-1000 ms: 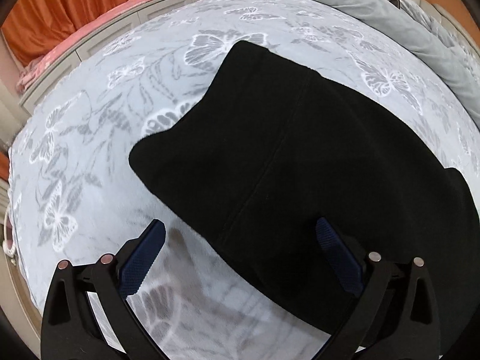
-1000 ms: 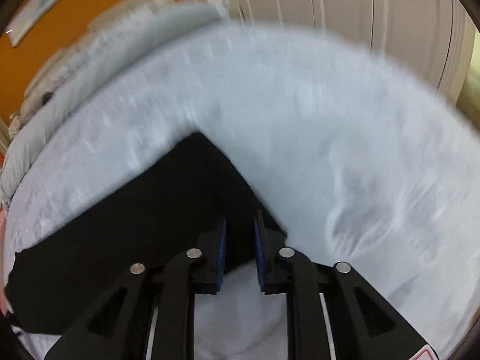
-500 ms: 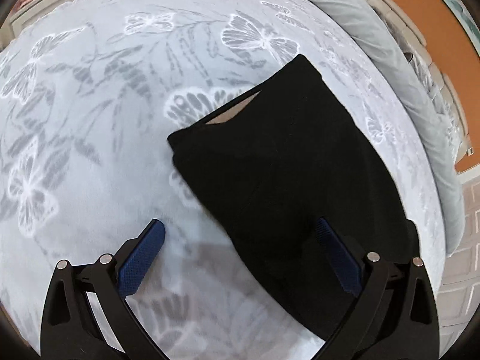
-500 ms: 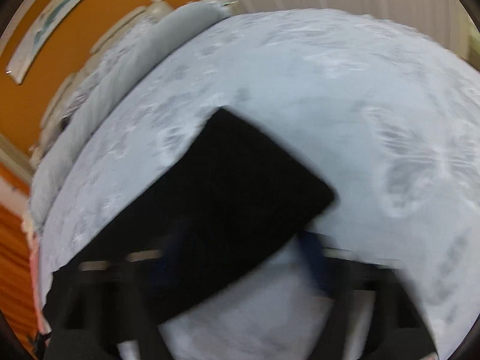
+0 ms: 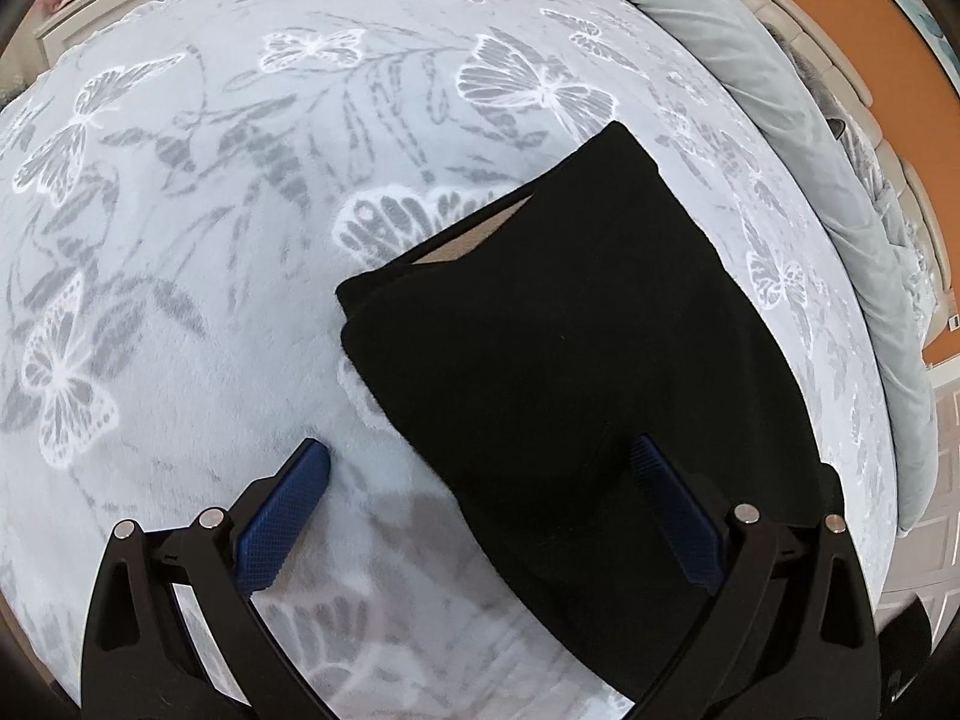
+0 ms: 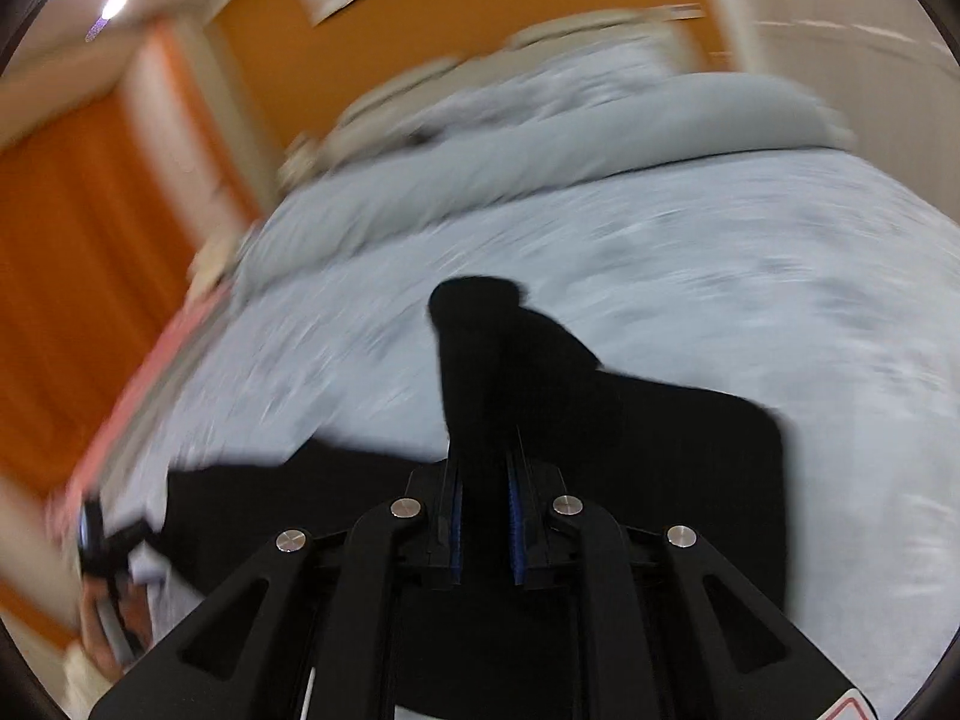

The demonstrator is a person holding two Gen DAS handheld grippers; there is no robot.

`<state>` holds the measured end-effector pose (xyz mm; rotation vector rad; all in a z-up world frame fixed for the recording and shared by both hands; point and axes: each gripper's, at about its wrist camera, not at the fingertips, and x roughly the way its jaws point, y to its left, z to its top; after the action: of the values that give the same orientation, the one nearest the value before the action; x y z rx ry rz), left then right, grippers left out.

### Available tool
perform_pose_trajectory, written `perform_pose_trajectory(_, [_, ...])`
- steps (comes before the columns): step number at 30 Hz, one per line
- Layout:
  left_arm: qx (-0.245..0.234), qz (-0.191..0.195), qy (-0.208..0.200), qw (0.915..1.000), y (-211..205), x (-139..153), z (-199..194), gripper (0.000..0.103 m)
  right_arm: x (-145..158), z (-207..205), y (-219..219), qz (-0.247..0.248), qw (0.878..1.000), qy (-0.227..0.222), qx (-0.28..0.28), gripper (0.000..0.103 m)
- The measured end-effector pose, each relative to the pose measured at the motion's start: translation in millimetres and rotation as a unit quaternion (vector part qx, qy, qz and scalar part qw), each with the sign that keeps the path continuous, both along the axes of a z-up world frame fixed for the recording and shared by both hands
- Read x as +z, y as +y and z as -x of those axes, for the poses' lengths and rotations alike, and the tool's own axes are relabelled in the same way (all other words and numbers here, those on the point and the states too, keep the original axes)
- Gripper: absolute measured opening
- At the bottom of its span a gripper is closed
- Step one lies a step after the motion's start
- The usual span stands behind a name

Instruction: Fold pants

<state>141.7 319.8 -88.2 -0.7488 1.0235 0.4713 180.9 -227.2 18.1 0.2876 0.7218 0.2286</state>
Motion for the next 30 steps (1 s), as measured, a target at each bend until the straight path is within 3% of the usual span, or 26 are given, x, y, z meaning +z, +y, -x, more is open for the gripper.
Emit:
perform_pose_trajectory(2, [-0.004, -0.004, 0.004, 1.0000, -1, -1, -3, 0.098, -21, -11, 52, 0.034, 0.998, 0.018, 0.049, 0.011])
perform_pose_trajectory(5, [-0.010, -0.010, 0.007, 0.9999, -2, -2, -8, 0.098, -77, -19, 118, 0.086, 0.985, 0.088, 0.122, 0.018])
perform_pose_trajectory(6, [-0.011, -0.012, 0.009, 0.9998, -2, -3, -9, 0.098, -96, -15, 136, 0.122, 0.979, 0.097, 0.130, 0.024])
perform_pose_trajectory(7, [-0.011, -0.013, 0.010, 0.9998, -1, -3, -10, 0.098, -95, -11, 141, 0.135, 0.979, 0.079, 0.128, 0.029])
perform_pose_trajectory(8, [-0.012, -0.014, 0.010, 0.9998, -1, -3, -10, 0.098, -91, -6, 144, 0.136, 0.979, 0.068, 0.134, 0.046])
perform_pose_trajectory(9, [-0.010, -0.015, 0.010, 0.9998, 0, -3, -10, 0.098, -82, -4, 144, 0.115, 0.980, 0.077, 0.145, 0.053])
perform_pose_trajectory(11, [-0.007, -0.015, 0.007, 0.9998, 0, -3, -10, 0.098, -50, 9, 130, 0.075, 0.987, 0.050, 0.137, 0.055])
perform_pose_trajectory(14, [-0.017, -0.018, -0.015, 0.9996, -1, -1, -13, 0.094, -13, 28, 93, 0.051, 0.995, -0.002, 0.084, 0.077])
perform_pose_trajectory(16, [-0.031, -0.030, -0.030, 0.9986, -6, 3, -15, 0.043, 2, 38, 53, 0.027, 0.999, -0.022, 0.026, 0.081])
perform_pose_trajectory(19, [-0.038, -0.007, -0.048, 0.9981, -9, 4, -18, 0.020, 0, 40, 2, -0.014, 0.999, -0.002, -0.045, 0.081])
perform_pose_trajectory(23, [-0.027, -0.019, -0.086, 0.9958, -27, 34, -16, 0.018, -12, 48, -43, -0.020, 0.995, 0.036, -0.095, 0.081])
perform_pose_trajectory(27, [-0.059, -0.052, -0.164, 0.9833, -81, 94, -12, 0.018, -19, 61, -73, 0.000, 0.993, 0.057, -0.108, 0.081])
perform_pose_trajectory(30, [-0.072, -0.075, -0.187, 0.9769, -115, 114, -9, 0.018, -23, 66, -87, 0.003, 0.993, 0.058, -0.101, 0.081])
